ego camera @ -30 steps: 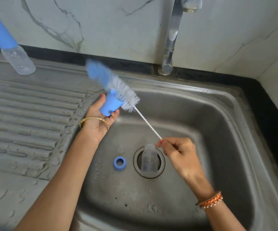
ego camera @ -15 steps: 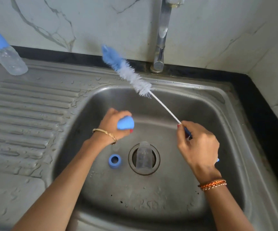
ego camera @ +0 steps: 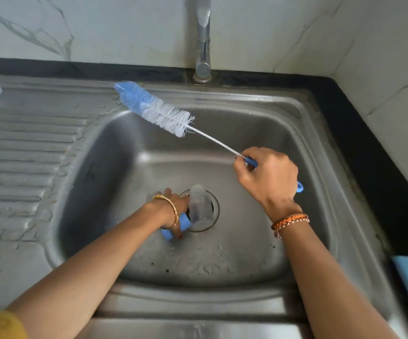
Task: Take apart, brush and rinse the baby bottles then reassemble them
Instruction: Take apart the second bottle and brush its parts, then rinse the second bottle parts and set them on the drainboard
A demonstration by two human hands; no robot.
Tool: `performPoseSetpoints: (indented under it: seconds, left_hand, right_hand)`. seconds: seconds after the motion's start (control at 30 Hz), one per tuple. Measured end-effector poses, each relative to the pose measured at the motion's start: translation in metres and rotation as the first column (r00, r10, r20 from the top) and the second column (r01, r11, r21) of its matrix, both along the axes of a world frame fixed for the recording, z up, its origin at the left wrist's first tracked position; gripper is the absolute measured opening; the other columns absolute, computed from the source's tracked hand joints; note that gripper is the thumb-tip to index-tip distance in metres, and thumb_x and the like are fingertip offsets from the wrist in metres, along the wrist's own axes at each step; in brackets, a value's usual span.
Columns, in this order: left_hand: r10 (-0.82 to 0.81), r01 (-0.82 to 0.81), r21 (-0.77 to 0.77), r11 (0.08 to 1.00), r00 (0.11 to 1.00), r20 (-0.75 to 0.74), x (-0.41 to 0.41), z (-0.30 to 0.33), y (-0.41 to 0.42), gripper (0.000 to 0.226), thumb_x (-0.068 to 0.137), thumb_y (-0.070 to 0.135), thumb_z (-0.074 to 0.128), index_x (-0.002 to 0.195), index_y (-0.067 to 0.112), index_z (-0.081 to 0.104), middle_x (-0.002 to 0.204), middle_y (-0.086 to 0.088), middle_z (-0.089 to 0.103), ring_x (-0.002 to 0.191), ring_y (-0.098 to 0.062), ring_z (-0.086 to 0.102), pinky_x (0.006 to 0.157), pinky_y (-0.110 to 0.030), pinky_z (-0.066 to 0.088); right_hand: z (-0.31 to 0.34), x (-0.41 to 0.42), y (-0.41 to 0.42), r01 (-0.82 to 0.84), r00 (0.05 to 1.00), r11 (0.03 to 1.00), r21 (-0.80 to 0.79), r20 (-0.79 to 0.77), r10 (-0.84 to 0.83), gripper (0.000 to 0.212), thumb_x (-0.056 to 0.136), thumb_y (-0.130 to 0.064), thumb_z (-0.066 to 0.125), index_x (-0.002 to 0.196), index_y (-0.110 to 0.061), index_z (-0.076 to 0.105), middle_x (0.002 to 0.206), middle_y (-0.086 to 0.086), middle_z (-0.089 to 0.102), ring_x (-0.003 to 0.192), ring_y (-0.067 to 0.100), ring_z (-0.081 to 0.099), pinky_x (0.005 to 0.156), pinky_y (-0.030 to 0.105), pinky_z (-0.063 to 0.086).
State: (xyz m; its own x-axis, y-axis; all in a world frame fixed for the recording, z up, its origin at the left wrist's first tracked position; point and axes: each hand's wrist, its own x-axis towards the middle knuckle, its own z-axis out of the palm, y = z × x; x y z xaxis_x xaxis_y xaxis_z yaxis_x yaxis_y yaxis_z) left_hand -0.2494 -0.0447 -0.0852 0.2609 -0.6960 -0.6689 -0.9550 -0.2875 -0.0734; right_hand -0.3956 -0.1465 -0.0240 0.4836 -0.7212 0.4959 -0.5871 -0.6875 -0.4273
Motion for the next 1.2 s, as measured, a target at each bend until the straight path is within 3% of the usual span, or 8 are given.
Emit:
performPoseSetpoints:
  seconds: [0.2, 0.33, 0.4, 0.53, 0.7, 0.83, 0.93, 1.2]
  left_hand:
    - [0.027, -0.020, -0.038, 0.999, 0.982, 0.186, -0.007, -0.011, -0.001, 0.081, 0.076, 0.067, 0.055, 0.131, 0.011, 0.032, 0.127, -0.009, 0.051, 0.124, -0.028, 0.032, 0.100, -0.038, 0.025]
    - [0.131, -0.117, -0.151, 0.982, 0.988, 0.083, -0.007, -0.008, -0.003, 0.080, 0.077, 0.066, 0.056, 0.127, 0.008, 0.033, 0.126, -0.010, 0.050, 0.123, -0.029, 0.037, 0.100, -0.037, 0.027]
    - [0.168, -0.155, -0.207, 0.966, 0.985, 0.047, -0.007, -0.006, -0.004, 0.074, 0.081, 0.061, 0.055, 0.126, 0.007, 0.032, 0.126, -0.012, 0.051, 0.121, -0.030, 0.041, 0.099, -0.037, 0.030]
    - [0.145, -0.112, -0.350, 0.930, 0.987, 0.069, -0.007, -0.002, -0.009, 0.059, 0.089, 0.054, 0.049, 0.126, 0.010, 0.035, 0.121, -0.013, 0.057, 0.115, -0.030, 0.050, 0.091, -0.035, 0.038]
    - [0.135, -0.093, -0.468, 0.879, 0.989, 0.057, -0.005, -0.008, -0.011, 0.050, 0.090, 0.050, 0.049, 0.124, 0.014, 0.041, 0.113, -0.009, 0.062, 0.109, -0.028, 0.054, 0.083, -0.034, 0.042]
    - [0.157, -0.173, -0.402, 0.899, 0.985, -0.073, -0.004, -0.019, -0.008, 0.058, 0.089, 0.054, 0.048, 0.139, 0.032, 0.028, 0.113, -0.009, 0.062, 0.108, -0.028, 0.055, 0.084, -0.035, 0.045]
    - [0.104, -0.114, -0.339, 0.934, 0.993, -0.047, -0.010, -0.022, -0.008, 0.061, 0.091, 0.057, 0.041, 0.144, 0.043, 0.015, 0.123, -0.008, 0.058, 0.115, -0.029, 0.050, 0.089, -0.036, 0.043]
    - [0.099, -0.117, -0.301, 0.946, 0.992, -0.074, -0.013, -0.028, -0.009, 0.060, 0.087, 0.066, 0.036, 0.141, 0.043, 0.024, 0.122, -0.004, 0.059, 0.118, -0.028, 0.047, 0.091, -0.036, 0.041]
  right_hand:
    - [0.006, -0.006, -0.003, 0.024, 1.000, 0.999, 0.038, 0.004, -0.024, 0.038, 0.072, -0.042, 0.044, 0.058, -0.012, 0.063, 0.051, 0.002, 0.057, 0.052, 0.024, 0.053, 0.049, 0.023, 0.034]
    - [0.014, -0.021, -0.014, -0.065, 0.995, 0.996, -0.061, -0.078, 0.060, 0.042, 0.072, -0.049, 0.043, 0.053, -0.016, 0.062, 0.048, -0.001, 0.057, 0.047, 0.023, 0.054, 0.045, 0.016, 0.023]
    - [0.022, -0.033, -0.020, -0.049, 0.991, 0.996, -0.071, -0.125, 0.040, 0.046, 0.069, -0.052, 0.040, 0.053, -0.016, 0.063, 0.050, 0.002, 0.060, 0.051, 0.027, 0.058, 0.051, 0.020, 0.028]
    - [0.040, -0.075, -0.030, 0.082, 0.983, 0.993, 0.079, -0.170, -0.068, 0.044, 0.069, -0.052, 0.046, 0.059, -0.013, 0.064, 0.057, 0.007, 0.056, 0.068, 0.031, 0.056, 0.058, 0.027, 0.033]
    - [0.059, -0.129, -0.030, 0.314, 0.948, 0.938, 0.145, -0.110, -0.300, 0.030, 0.084, -0.033, 0.063, 0.066, -0.010, 0.067, 0.056, 0.009, 0.050, 0.058, 0.025, 0.042, 0.050, 0.027, 0.028]
    - [0.052, -0.137, -0.040, 0.537, 0.843, 0.831, 0.144, -0.085, -0.531, 0.032, 0.090, -0.026, 0.054, 0.070, -0.002, 0.066, 0.060, 0.011, 0.048, 0.052, 0.021, 0.035, 0.051, 0.027, 0.025]
    - [0.040, -0.130, -0.045, 0.654, 0.751, 0.729, 0.202, -0.055, -0.658, 0.030, 0.091, -0.019, 0.049, 0.076, 0.002, 0.064, 0.065, 0.013, 0.046, 0.060, 0.026, 0.037, 0.057, 0.028, 0.029]
    - [0.029, -0.124, -0.051, 0.735, 0.676, 0.658, 0.164, -0.113, -0.728, 0.020, 0.087, -0.013, 0.050, 0.087, -0.004, 0.067, 0.076, 0.015, 0.056, 0.068, 0.030, 0.048, 0.059, 0.031, 0.034]
